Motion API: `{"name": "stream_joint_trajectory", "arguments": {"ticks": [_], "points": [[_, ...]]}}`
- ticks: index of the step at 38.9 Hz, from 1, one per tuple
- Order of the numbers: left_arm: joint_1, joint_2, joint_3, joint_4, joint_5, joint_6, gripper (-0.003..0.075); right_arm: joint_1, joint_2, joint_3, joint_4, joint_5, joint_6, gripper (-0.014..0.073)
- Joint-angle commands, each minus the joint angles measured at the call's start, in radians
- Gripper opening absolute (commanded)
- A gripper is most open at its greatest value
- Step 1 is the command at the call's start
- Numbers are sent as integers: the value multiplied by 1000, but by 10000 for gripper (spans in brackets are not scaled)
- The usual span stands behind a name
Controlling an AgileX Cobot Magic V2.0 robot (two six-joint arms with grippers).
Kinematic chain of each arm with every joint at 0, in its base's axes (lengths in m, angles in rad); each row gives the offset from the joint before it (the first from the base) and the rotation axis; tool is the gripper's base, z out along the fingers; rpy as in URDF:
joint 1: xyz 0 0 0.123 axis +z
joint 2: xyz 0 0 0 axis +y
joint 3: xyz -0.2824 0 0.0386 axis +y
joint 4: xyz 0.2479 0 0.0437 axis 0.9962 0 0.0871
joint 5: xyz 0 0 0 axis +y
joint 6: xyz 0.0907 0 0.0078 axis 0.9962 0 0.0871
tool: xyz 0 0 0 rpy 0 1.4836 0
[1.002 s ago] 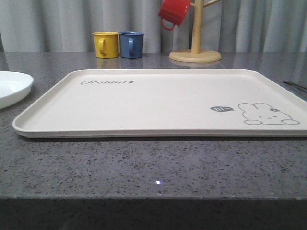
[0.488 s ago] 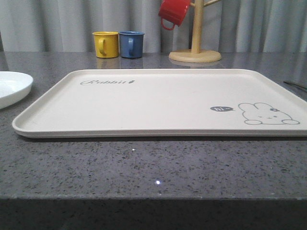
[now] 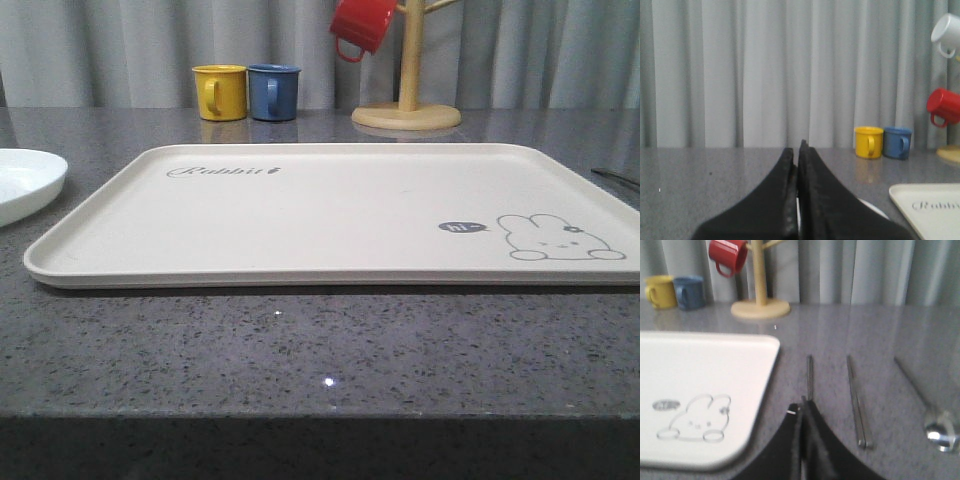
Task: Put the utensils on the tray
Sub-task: 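Open the left gripper and move it above the white plate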
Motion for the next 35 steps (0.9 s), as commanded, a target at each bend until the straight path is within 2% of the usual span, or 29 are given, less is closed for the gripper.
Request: {"name": "stream_joint_trajectory", "arguments": {"ticks": [1,7,12,17,22,24,26,30,31,32,35], "points": [[1,3,-125,-1,-5,-8,-18,1,-8,-126,3,-28,-7,-62],[1,138,-303,49,258,-8,-18,1,113,-300,3,152,-7,-62],[1,302,-422,79,408,-8,-18,1,271,-375,2,191,-7,-58],[1,395,-482,79,451,-8,-18,1,371,-398,2,181,-7,-58],[1,399,-487,79,451,-8,0,1,390,-398,2,188,-7,-40],[1,399,-487,79,453,-8,52,1,388,-398,2,188,-7,8],[1,399,-487,79,455,-8,160,1,388,-398,2,188,-7,82],[1,399,-487,79,455,-8,422,1,388,-398,2,187,-7,302],[1,399,-487,79,455,-8,491,1,388,-398,2,187,-7,391],[1,399,-487,79,455,-8,550,1,388,-398,2,187,-7,442],[1,399,-487,79,455,-8,652,1,388,-398,2,185,-7,601]]}}
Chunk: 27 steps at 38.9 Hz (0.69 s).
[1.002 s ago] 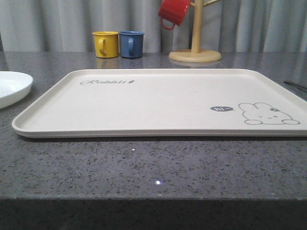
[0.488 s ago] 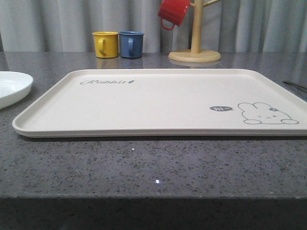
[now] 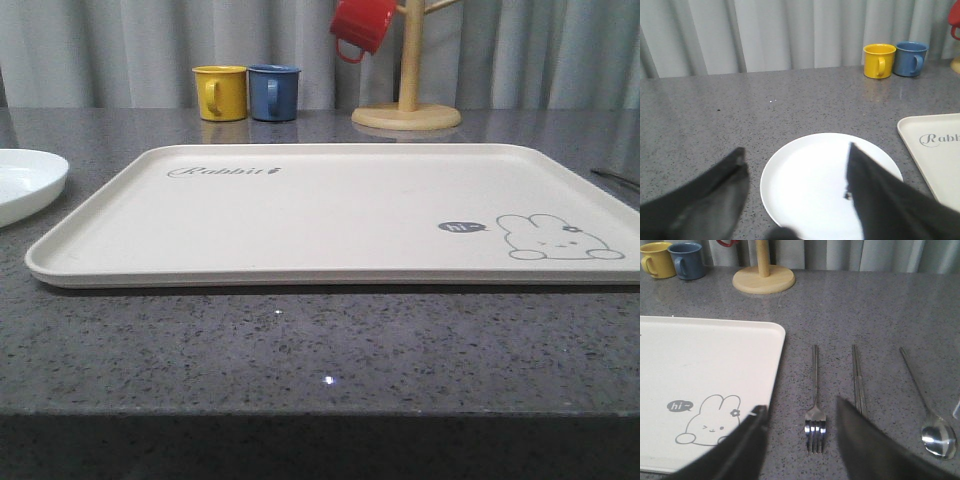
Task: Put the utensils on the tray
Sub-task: 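Open the left gripper and move it above the white plate, then grasp the white plate rim with the left gripper and lift it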
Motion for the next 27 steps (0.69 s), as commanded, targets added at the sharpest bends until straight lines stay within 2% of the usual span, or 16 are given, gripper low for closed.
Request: {"name": "stream_joint_trajectory", "arguments": {"ticks": [1,2,9,14,21,27], "points": [[1,13,-39,2,-77,-8,666,1,14,-37,0,-74,-7,634],[1,13,-39,2,-78,-8,668,1,14,-37,0,-74,-7,668],[1,23,-39,-61,-81,-8,640,1,14,-37,0,-76,-7,643],[-8,113,-80,-93,-59,-8,615,1,14,-37,0,-76,-7,643],[-83,350,-228,-93,80,-8,586,1,14,-37,0,-76,-7,643],[-189,565,-382,-78,266,-8,565,1,14,-37,0,-75,-7,643]]}}
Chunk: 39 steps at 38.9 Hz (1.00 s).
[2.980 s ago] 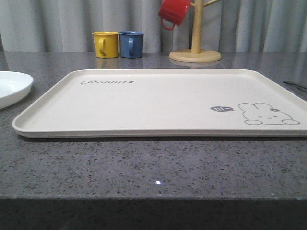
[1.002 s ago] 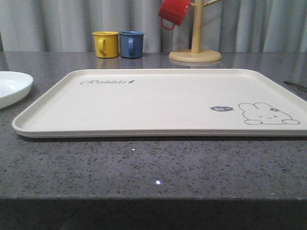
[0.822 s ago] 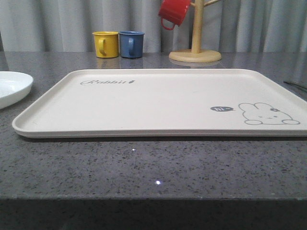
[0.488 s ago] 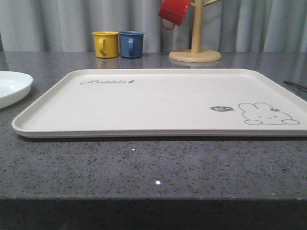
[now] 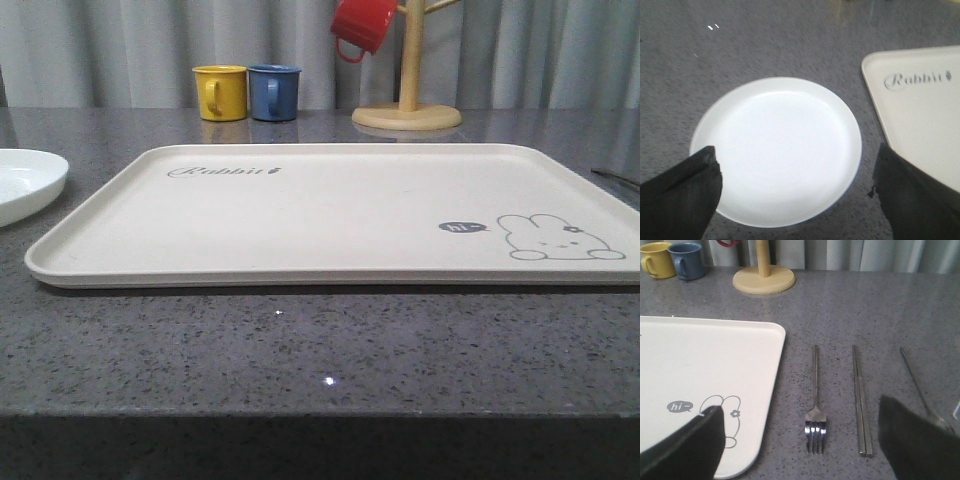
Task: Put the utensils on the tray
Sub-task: 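Grasp the white plate rim with the left gripper and lift it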
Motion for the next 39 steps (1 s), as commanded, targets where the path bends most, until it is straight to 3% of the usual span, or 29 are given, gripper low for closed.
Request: {"name": "stream_joint_trajectory", "arguments": {"ticks": [1,2,3,4,5,16,25,30,39], "points": [[-76,126,-135,6,69,-8,560,1,14,-37,0,-75,-7,643],[-145,276,-245,11,172,-8,530,1,14,-37,0,-74,-7,643],[-160,304,-277,15,194,-8,523,1,14,-37,0,-74,-7,643],[-185,468,-409,21,337,-8,493,1,14,-37,0,-74,-7,643],[-185,501,-429,21,365,-8,493,1,14,-37,0,-74,-7,643],[-183,724,-580,60,512,-8,493,1,14,-37,0,-74,-7,643],[-183,801,-587,67,526,-8,477,1,14,-37,0,-74,-7,643],[-183,814,-587,67,526,-8,385,1,14,-37,0,-74,-7,643],[-183,814,-587,67,528,-8,131,1,14,-37,0,-74,-7,643]]}}
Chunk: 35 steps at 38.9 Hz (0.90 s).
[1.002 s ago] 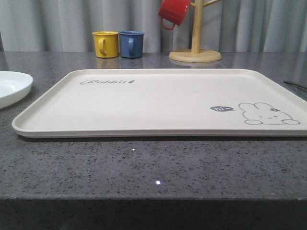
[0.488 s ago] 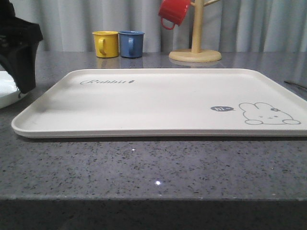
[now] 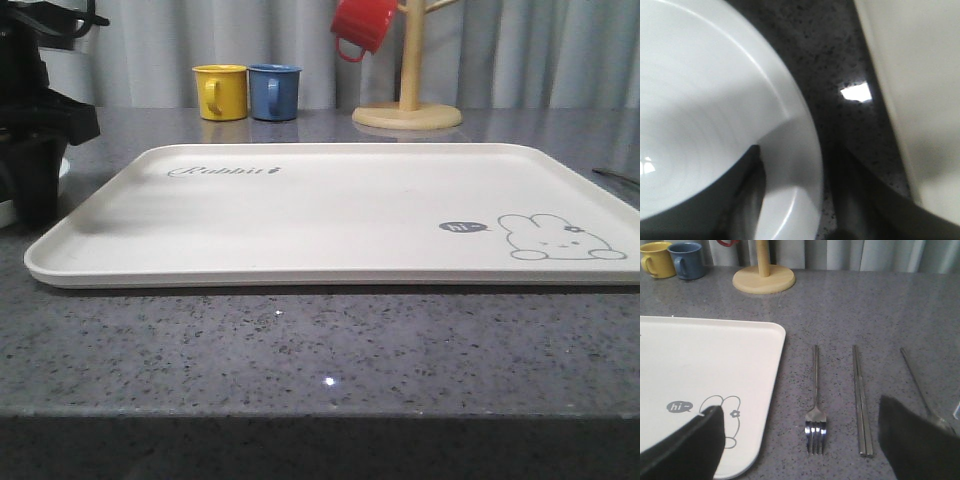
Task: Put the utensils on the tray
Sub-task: 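Grasp the white plate rim with the left gripper and lift it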
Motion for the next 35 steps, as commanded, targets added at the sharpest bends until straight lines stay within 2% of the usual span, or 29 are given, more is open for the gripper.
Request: {"name": "stream_joint_trajectory", "arguments": {"ticks": [1,5,6,7,19,28,35], "points": [[-6,-35,-28,-4,-3,1,95,1,14,-37,0,-74,-7,643],[-6,-35,-28,-4,-3,14,-15,1,14,-37,0,-74,-7,643],[-6,-35,-28,-4,-3,16,-17,1,14,-37,0,-74,-7,643],[-6,-35,-28,-2,-3,16,-18,1,14,-37,0,-74,-7,591],[-32,-97,-126,38,59,18,-18,1,14,-37,0,-74,-7,591],[-190,-92,-278,30,113,18,-18,1,14,-37,0,-74,-7,591],[-353,25,-439,-14,157,18,-18,1,14,-37,0,-74,-7,591]]}}
